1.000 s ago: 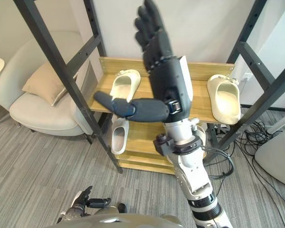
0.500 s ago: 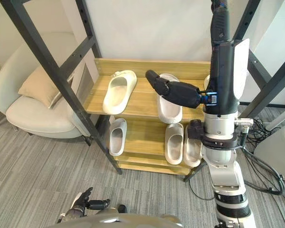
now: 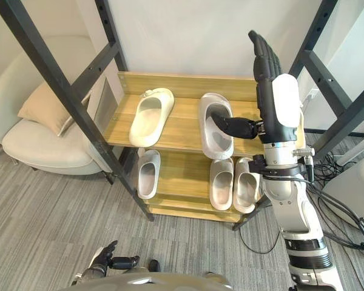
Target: Organize the slippers on the shoe rack
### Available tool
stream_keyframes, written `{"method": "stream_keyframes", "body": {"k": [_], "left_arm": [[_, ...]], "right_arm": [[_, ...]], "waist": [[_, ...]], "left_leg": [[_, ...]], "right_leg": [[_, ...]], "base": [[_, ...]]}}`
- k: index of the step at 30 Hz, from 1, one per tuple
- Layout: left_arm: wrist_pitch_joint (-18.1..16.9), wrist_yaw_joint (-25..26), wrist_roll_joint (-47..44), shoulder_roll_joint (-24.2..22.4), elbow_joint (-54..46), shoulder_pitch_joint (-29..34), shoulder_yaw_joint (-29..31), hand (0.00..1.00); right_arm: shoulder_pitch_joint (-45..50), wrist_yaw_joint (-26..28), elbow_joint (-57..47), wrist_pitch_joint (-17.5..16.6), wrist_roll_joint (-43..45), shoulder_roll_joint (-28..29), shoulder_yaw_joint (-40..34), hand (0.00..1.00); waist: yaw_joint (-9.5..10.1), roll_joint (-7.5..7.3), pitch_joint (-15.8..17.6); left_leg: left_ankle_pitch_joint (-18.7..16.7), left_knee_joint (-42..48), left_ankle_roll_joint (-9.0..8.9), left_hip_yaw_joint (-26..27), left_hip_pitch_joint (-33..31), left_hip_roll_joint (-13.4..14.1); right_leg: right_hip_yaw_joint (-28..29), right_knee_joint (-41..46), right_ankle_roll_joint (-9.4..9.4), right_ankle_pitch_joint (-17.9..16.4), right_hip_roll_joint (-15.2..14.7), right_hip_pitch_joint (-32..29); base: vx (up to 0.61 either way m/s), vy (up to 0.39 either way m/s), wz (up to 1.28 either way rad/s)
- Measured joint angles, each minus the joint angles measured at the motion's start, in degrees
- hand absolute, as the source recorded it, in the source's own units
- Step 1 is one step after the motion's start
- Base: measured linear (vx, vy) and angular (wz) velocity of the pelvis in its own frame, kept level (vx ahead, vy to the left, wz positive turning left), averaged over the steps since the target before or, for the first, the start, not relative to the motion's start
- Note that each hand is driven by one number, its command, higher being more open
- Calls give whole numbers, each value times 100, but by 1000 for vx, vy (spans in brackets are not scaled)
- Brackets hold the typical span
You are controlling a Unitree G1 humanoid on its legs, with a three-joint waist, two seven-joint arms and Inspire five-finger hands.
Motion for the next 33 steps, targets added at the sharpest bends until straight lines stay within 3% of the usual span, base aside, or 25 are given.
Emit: {"method": "stream_keyframes", "body": {"k": [15,16,22,33], "left_arm": [[-37,-51,-5,58,-16,7,1,100],[-39,-58,-5,60,-19,7,1,100],[-40,-92,-6,96,-38,9,2,100],[-47,-109,-12,154,-121,1,9,100]], "right_arm": [[-1,-2,638,346,-153,-165,348,100],[-2,-2,648,354,-152,-170,378,0],[-358,13,934,353,-70,-248,558,0],[-972,331,1439,235,986,-267,890,0]], "waist": [[79,-102,6],[88,-105,3],[94,-157,-4],[143,-278,38]], "left_leg": [[2,-71,4,-38,-139,-24],[3,-74,5,-38,-155,-24],[11,-76,18,-73,-239,-30],[102,-220,54,-143,-284,-50]], "right_leg": [[-6,-86,26,19,-4,-141],[-5,-86,26,19,-4,-158],[-8,-84,34,27,-1,-246],[-43,-84,34,36,1,-336]], "base": [[0,0,0],[0,0,0],[0,0,0],[-1,0,1]]}}
